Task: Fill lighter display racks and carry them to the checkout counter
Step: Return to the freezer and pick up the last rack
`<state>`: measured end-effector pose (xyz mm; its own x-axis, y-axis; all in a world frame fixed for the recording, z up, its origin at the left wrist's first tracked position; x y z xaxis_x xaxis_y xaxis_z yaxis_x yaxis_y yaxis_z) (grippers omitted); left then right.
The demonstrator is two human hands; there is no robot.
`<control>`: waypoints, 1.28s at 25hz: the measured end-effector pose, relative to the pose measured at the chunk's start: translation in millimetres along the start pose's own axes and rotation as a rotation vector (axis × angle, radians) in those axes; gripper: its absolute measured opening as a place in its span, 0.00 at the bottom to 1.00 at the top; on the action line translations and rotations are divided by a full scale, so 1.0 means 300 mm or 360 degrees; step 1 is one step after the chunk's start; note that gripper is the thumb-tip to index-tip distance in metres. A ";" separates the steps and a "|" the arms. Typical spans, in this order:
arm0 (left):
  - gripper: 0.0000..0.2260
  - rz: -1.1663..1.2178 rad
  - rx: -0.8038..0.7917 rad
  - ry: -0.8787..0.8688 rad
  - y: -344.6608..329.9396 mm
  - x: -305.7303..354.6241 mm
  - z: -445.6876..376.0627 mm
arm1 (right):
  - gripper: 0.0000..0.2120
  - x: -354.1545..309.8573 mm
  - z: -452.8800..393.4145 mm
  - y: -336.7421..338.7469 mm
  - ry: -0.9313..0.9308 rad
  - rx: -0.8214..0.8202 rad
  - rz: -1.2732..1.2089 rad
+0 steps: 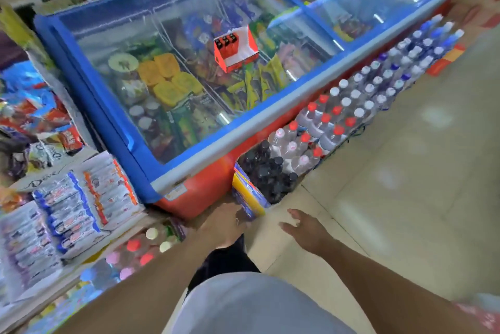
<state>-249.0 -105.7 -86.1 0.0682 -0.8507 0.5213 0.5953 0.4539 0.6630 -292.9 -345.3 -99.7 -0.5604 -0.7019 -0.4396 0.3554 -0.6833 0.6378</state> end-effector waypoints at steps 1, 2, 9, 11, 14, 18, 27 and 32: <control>0.17 0.0035 -0.0006 0.0005 0.020 0.003 -0.031 | 0.31 -0.075 -0.069 0.049 0.0061 0.0008 0.0057; 0.16 0.0059 -0.0009 -0.0008 0.041 0.006 -0.076 | 0.30 -0.157 -0.150 0.099 0.0109 0.0014 0.0091; 0.22 0.0233 0.0078 0.0030 0.178 0.067 -0.327 | 0.20 -0.660 -0.542 0.340 0.0454 0.0044 0.0253; 0.22 0.0294 0.0178 0.0059 0.250 0.116 -0.388 | 0.26 -0.773 -0.634 0.389 0.0488 0.0059 0.0297; 0.23 0.0464 0.0386 0.0106 0.324 0.164 -0.481 | 0.25 -0.935 -0.759 0.442 0.0655 0.0117 0.0291; 0.21 0.0703 0.0635 0.0257 0.421 0.213 -0.567 | 0.24 -1.127 -0.869 0.515 0.0980 0.0373 0.0378; 0.42 0.0729 0.0956 0.0441 0.656 0.172 -0.762 | 0.14 -1.110 -0.924 0.479 0.1204 0.0442 0.0823; 0.54 0.0636 0.0853 0.0274 0.682 0.145 -0.800 | 0.03 -0.957 -0.831 0.431 0.1201 0.0284 0.0477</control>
<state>67.9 -113.6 -56.9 0.3527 -0.6005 0.7177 0.0233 0.7723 0.6348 100.3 -282.2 -48.7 0.2139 -0.8388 -0.5006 0.2500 -0.4484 0.8582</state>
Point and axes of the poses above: each hand's wrist, its own z-axis away from the middle knuckle, its own y-axis out of the back of the hand, x = y × z, the point moved 4 cm from there along -z, towards the middle knuckle, and after that the axes turned 8 degrees about x, right-handed, at the moved point
